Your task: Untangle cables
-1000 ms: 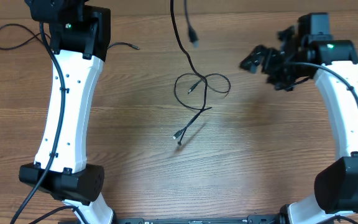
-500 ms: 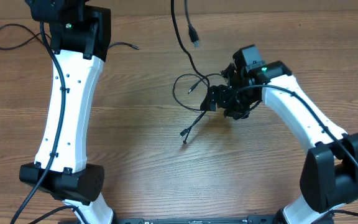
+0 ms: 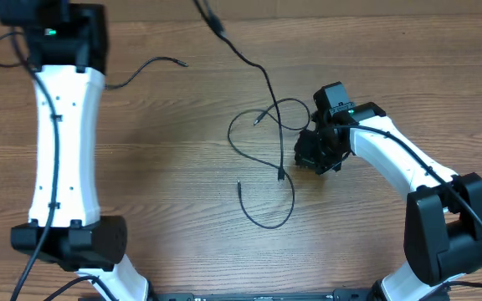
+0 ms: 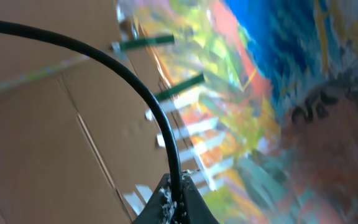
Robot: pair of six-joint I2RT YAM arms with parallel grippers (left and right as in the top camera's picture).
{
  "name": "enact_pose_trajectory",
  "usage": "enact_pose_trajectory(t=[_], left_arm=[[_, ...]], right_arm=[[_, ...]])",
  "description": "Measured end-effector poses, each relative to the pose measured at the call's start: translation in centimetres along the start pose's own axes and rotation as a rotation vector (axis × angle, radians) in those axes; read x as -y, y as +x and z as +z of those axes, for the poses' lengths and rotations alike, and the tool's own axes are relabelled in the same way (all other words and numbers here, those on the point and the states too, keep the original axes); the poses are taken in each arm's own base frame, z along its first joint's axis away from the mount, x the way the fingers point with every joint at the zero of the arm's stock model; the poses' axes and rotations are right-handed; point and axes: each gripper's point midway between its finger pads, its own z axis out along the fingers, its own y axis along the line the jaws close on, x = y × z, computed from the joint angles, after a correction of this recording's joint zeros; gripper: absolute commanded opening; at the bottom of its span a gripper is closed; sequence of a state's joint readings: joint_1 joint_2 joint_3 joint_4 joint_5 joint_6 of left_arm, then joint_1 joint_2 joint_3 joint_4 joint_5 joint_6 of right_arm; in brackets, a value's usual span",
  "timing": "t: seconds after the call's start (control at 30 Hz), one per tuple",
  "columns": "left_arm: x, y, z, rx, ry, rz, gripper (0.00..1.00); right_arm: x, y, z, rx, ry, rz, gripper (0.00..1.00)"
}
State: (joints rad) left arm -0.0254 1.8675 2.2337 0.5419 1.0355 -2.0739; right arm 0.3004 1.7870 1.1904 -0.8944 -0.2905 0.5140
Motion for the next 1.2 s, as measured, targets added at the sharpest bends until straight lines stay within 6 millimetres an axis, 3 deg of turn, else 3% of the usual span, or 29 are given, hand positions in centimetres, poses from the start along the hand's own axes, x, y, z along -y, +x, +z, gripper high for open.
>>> enact_pose_trajectory(t=[0.07,0.13,0.17,0.2,0.33,0.4,0.47,0.53,0.6,0.77,0.9,1.03,1.2], left_arm=[[0.2,-1.7,-1.8,0.050,-0.018,0.023,0.04],[0.4,-3.0,-3.4,0.086,-0.037,0.043,0.04],[0.4,-3.5,-4.1,0.096,-0.049,0.052,0.04],[0.5,-3.9,-4.9,0.103,-0.063,0.060,0.04],[-0.1,-3.3,-5.4,0.057,-0.105,0.075,0.04],[-0.4,-2.6,-5.0,0.024,-0.114,0.088,0.04],[-1.0,-2.1,-4.5,-0.002,-0.126,0.081,0.04],[-1.9,-1.8,-4.0,-0.016,-0.147,0.051,0.04],[-3.6,-1.7,-3.6,-0.020,-0.187,-0.012,0.04],[-10.0,-1.0,-3.2,-0.003,-0.341,-0.207,0.04],[-15.7,1.0,-3.5,0.036,-0.505,-0.330,0.04],[-18.7,2.9,-2.7,0.052,-0.610,-0.350,0.04],[-19.9,5.3,-0.3,0.024,-0.646,-0.304,0.04]], right_arm=[[1.0,-0.4,-0.1,0.020,0.045,0.040,0.06],[1.9,-0.9,-0.3,0.039,0.072,0.077,0.28],[2.2,-1.1,-0.4,0.046,0.079,0.090,0.49],[2.6,-1.4,-0.5,0.054,0.087,0.107,0.56],[3.6,-1.7,-1.4,0.045,0.104,0.133,0.61],[2.9,-2.1,-2.4,0.040,0.080,0.106,0.64],[1.5,-2.7,-3.9,0.045,0.044,0.051,0.74],[-0.2,-3.2,-6.3,0.068,0.002,-0.029,0.91],[-2.0,-3.5,-9.4,0.107,-0.036,-0.104,1.00],[-6.7,-3.2,-18.3,0.275,-0.139,-0.274,0.99],[-10.0,-0.8,-24.6,0.390,-0.251,-0.415,0.89],[-12.2,2.1,-26.9,0.406,-0.350,-0.515,0.90],[-14.8,3.0,-27.7,0.407,-0.466,-0.595,0.89]])
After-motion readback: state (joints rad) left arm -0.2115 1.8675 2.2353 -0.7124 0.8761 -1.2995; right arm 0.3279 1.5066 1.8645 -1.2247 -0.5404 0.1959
